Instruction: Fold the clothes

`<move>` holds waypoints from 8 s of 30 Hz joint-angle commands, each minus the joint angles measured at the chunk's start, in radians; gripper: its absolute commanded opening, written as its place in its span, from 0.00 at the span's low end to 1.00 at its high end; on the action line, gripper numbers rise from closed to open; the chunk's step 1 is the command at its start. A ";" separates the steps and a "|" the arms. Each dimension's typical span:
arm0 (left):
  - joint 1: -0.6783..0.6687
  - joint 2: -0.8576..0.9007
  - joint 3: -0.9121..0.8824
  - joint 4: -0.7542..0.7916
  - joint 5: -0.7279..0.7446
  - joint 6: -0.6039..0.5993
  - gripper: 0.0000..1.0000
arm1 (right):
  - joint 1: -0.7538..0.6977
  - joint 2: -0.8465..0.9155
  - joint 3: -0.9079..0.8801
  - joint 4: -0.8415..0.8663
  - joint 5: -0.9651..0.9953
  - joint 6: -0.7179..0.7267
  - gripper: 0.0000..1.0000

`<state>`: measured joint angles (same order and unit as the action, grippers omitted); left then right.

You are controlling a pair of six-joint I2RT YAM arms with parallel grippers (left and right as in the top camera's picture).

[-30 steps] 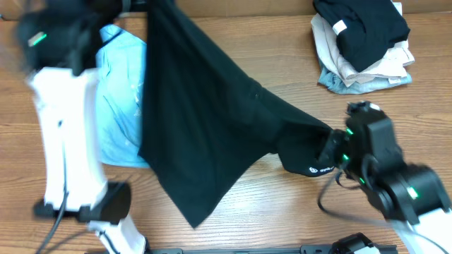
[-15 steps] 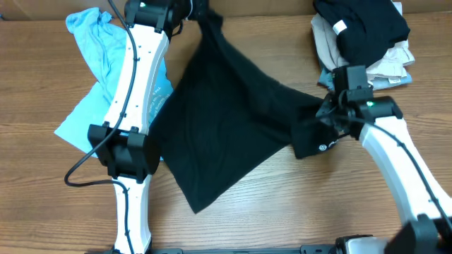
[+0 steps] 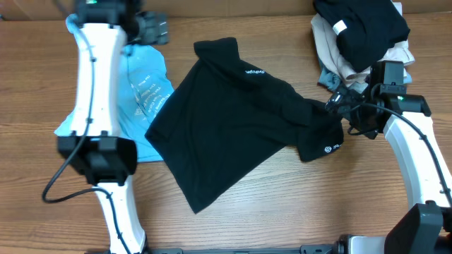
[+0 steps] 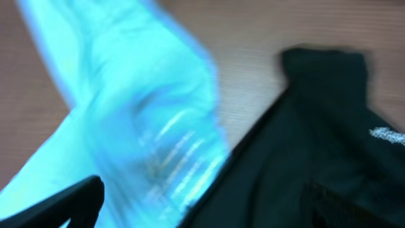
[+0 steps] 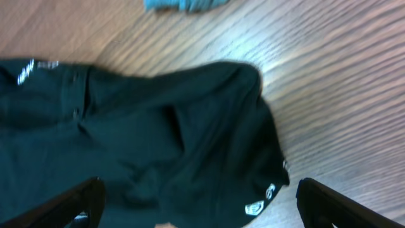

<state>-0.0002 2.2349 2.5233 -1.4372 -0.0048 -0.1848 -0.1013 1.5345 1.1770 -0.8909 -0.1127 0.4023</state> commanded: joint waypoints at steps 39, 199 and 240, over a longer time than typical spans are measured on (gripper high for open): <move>0.240 -0.020 -0.952 0.696 -0.314 0.005 1.00 | 0.001 -0.014 0.027 -0.046 -0.047 -0.071 1.00; -0.822 -0.703 -1.680 0.470 0.003 -0.287 0.77 | 0.001 -0.253 0.296 -0.504 0.032 -0.010 1.00; -0.804 -0.636 -1.394 0.251 -0.201 -0.087 0.18 | 0.001 -0.253 0.296 -0.501 0.028 -0.013 1.00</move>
<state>-0.8051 1.6051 1.0157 -1.1492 -0.2031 -0.2794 -0.1013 1.2842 1.4769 -1.3983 -0.0761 0.3920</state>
